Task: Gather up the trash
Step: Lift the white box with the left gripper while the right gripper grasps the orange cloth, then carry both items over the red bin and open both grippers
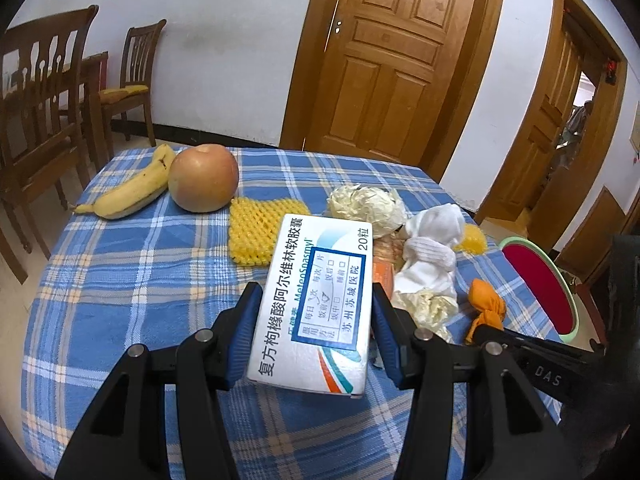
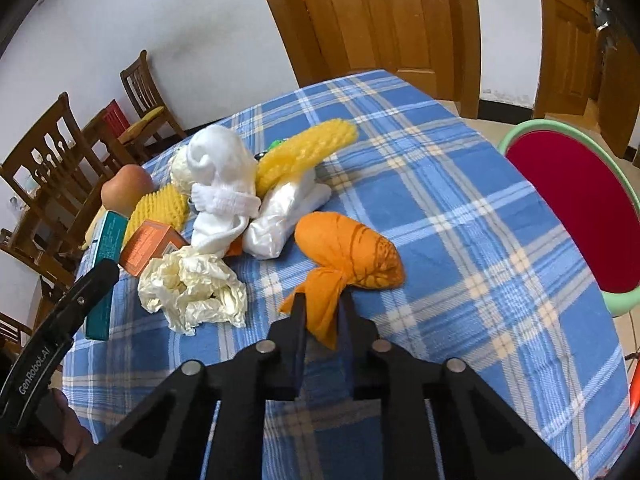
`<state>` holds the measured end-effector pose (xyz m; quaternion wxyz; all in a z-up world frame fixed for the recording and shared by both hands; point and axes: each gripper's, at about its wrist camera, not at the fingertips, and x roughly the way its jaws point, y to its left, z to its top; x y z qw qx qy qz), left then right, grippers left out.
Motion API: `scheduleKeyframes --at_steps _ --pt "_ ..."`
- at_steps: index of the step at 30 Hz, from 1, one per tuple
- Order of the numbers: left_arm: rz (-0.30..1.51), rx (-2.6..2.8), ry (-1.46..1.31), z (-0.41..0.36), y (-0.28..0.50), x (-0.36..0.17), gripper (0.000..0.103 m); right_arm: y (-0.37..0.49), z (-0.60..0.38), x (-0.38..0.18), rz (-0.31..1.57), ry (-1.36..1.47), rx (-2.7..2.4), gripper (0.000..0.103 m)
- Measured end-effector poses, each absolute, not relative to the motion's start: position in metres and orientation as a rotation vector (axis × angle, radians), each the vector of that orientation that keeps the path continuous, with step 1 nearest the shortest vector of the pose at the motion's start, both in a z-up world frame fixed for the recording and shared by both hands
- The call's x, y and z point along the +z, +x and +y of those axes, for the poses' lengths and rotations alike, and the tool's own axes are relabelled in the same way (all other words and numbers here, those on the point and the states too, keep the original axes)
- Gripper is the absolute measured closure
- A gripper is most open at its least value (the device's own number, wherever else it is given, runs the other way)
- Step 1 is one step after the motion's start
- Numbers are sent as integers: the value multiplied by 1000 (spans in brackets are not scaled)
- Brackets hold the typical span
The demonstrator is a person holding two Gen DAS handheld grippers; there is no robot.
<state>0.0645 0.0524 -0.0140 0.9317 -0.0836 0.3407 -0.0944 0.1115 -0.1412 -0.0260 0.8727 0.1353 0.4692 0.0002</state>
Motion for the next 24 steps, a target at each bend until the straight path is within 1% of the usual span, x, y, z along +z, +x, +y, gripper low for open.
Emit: scheduleKeyframes --at_steps 8,17,24 --pt "694 -217 -188 41 50 2 49 90 -151 -2 911 268 34 89" --pt "705 -339 -174 -2 37 23 49 72 -185 17 861 278 33 89" --pt "742 -447 -164 -41 45 34 49 61 -225 30 815 304 -38 89"
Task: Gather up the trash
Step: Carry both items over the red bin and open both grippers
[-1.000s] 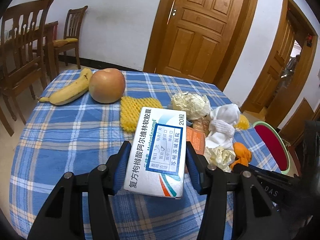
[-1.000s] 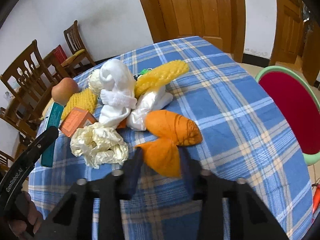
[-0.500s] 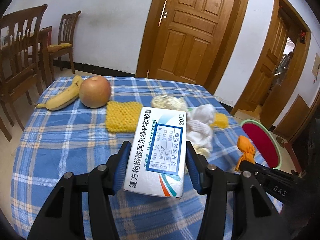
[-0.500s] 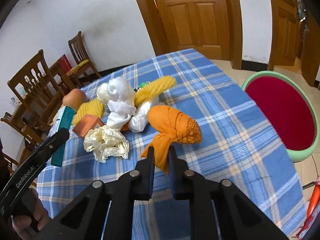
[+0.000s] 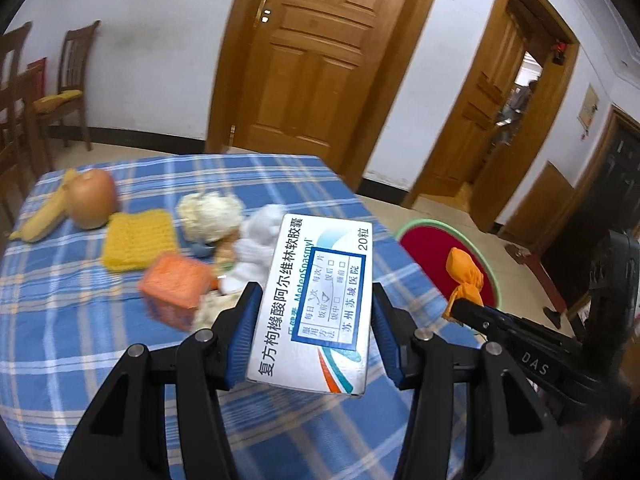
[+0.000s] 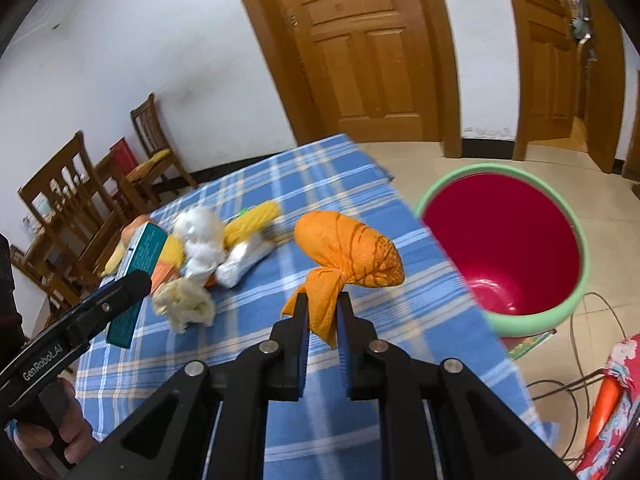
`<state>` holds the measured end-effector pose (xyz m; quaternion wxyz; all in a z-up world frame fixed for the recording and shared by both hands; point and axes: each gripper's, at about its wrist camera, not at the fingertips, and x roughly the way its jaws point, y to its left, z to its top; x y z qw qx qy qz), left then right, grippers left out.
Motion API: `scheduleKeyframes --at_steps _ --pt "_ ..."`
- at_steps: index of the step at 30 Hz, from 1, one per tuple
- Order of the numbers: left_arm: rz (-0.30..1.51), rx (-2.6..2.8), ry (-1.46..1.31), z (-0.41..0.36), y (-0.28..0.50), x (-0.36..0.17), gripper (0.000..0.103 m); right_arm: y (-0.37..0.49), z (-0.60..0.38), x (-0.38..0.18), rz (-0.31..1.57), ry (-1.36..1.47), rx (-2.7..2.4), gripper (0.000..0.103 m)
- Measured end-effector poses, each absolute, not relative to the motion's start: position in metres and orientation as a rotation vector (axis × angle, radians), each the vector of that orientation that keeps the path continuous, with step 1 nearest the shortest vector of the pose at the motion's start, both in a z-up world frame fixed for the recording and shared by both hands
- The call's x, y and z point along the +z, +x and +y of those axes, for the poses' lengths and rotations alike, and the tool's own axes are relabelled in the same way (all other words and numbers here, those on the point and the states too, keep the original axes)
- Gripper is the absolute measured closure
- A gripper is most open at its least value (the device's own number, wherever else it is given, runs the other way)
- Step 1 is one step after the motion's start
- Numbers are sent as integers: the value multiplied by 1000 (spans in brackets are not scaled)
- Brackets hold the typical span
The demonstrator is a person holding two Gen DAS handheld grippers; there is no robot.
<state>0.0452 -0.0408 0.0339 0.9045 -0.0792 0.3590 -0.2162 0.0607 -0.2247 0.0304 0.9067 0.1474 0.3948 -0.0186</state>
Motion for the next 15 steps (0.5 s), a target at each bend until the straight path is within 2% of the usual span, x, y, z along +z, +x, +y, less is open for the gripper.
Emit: scheduleKeyframes --at_steps 15 --pt "795 -568 -67 -137 73 43 49 51 -305 28 796 334 -169 88"
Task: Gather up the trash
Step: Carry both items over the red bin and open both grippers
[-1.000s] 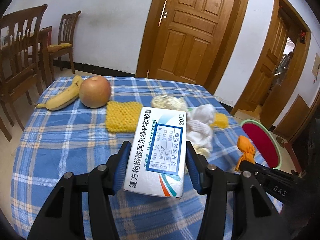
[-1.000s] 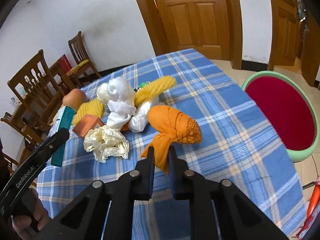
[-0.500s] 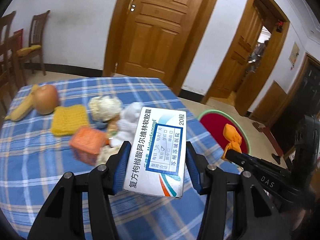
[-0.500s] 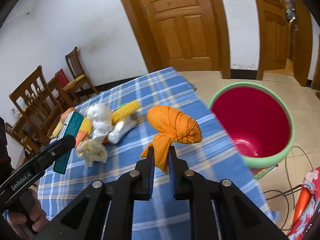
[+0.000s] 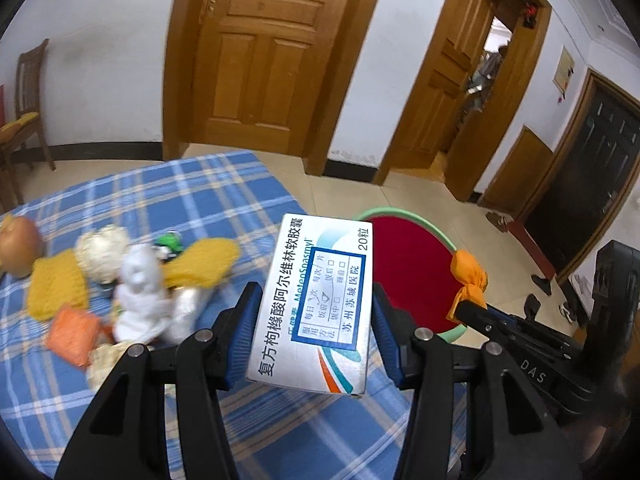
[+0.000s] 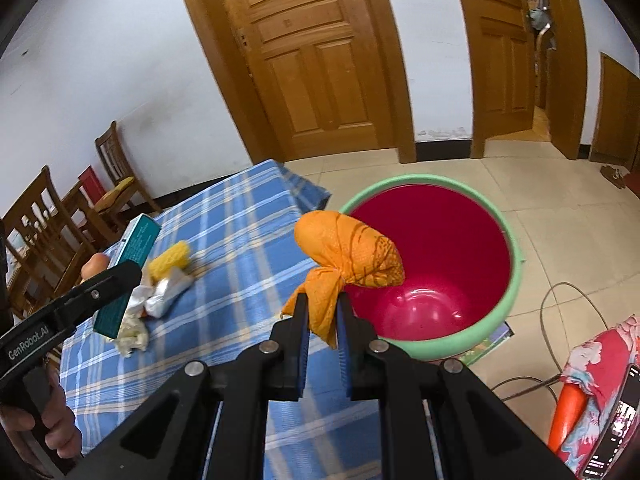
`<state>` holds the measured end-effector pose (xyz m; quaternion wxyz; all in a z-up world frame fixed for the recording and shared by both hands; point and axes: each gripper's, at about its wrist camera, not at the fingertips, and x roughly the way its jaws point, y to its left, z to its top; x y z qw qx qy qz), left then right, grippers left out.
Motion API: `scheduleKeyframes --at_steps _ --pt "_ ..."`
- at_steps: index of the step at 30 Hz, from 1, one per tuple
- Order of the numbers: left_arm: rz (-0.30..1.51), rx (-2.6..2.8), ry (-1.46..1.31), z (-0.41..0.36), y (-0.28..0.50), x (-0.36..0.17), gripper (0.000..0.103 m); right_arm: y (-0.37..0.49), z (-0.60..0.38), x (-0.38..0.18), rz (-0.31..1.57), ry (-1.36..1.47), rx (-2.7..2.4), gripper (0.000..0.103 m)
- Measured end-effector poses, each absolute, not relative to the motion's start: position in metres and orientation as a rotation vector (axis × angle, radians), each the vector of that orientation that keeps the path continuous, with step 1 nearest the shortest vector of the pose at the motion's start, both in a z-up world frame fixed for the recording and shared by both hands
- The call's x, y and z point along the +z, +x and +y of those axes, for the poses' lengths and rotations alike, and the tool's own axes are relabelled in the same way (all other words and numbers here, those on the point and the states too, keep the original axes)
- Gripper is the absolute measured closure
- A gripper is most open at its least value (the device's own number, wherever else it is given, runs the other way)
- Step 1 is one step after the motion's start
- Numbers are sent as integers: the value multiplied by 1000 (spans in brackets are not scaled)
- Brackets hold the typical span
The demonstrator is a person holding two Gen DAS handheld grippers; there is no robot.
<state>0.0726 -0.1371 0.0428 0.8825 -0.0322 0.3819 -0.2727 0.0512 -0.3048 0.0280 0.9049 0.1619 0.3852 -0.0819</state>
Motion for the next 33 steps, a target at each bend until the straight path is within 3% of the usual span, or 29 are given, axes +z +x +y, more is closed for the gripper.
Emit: scheduleKeyframes --at_steps 24,30,33 --pt "911 -642 90 -281 117 -11 49 55 -395 -14 831 465 -266 86" --pt "925 -594 97 -281 125 -17 37 57 -402 -16 827 477 -277 83" --pt "920 -570 90 -276 126 -15 36 56 -403 -14 810 479 -270 70"
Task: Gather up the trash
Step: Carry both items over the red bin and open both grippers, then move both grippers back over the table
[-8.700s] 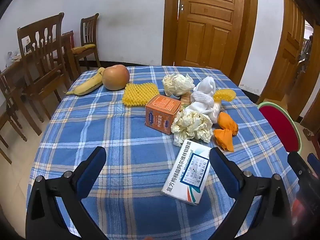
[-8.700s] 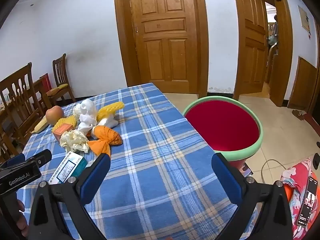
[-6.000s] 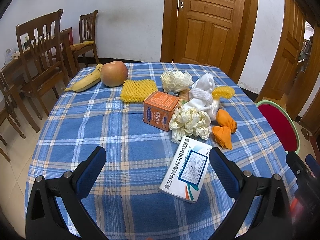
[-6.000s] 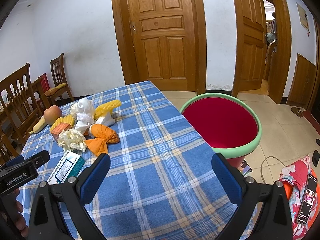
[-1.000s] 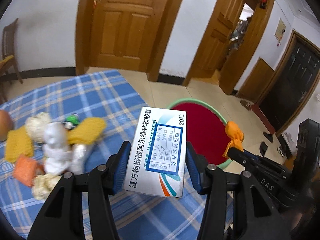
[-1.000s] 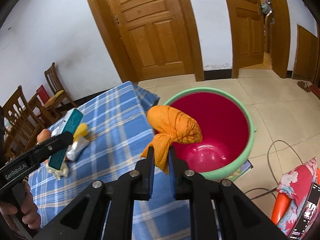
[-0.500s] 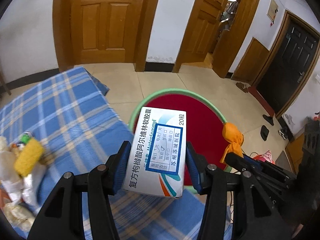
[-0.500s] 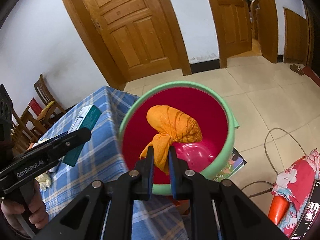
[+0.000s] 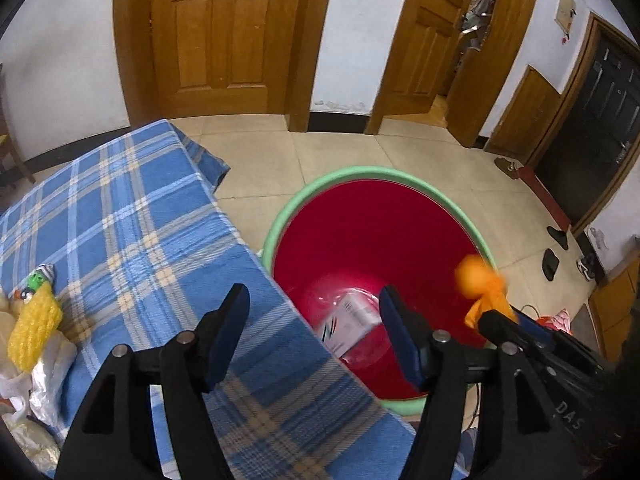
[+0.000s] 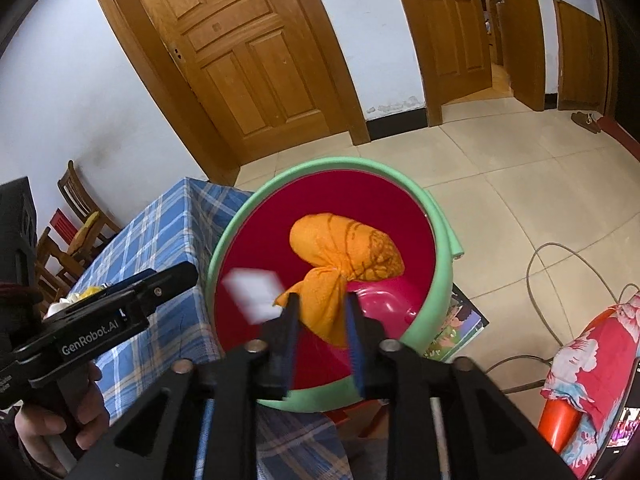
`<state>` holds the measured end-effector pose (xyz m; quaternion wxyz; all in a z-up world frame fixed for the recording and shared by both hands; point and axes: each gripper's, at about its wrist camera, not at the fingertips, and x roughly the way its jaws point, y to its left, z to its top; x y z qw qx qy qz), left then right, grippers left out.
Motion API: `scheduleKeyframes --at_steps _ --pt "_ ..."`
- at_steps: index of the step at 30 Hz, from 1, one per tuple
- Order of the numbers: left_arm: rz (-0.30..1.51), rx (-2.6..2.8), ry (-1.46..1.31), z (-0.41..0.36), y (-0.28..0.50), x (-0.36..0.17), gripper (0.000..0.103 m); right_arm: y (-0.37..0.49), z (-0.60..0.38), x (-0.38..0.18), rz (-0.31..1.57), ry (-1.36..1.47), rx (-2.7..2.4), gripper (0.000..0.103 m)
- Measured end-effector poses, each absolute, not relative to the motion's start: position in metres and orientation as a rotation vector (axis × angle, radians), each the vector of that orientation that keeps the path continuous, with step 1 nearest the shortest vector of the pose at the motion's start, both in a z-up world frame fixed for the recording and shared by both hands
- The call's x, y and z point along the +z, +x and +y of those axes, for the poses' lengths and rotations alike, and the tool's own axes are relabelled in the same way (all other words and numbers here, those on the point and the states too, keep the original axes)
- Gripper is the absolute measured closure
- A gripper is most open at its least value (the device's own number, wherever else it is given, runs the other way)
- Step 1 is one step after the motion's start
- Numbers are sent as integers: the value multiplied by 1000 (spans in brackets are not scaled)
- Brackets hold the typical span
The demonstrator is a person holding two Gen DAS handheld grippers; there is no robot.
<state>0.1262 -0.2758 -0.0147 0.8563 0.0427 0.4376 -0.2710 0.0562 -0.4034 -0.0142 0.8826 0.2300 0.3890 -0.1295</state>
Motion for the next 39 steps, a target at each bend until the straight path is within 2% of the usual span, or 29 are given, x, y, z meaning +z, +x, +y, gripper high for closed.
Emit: scheduleKeyframes --at_steps 8,16,18,20,39 --pt "901 -529 64 -255 125 -5 35 51 -396 -5 779 472 -253 63" --pt "872 -491 55 -234 111 8 34 44 -384 8 750 474 -235 61" --pt "864 -482 52 -228 107 13 34 42 -379 11 743 474 -232 60" --pt "856 -475 43 -220 105 17 34 40 -375 15 736 472 -236 54" --pt "775 -366 -15 -140 74 49 31 31 -327 42 685 438 -173 42"
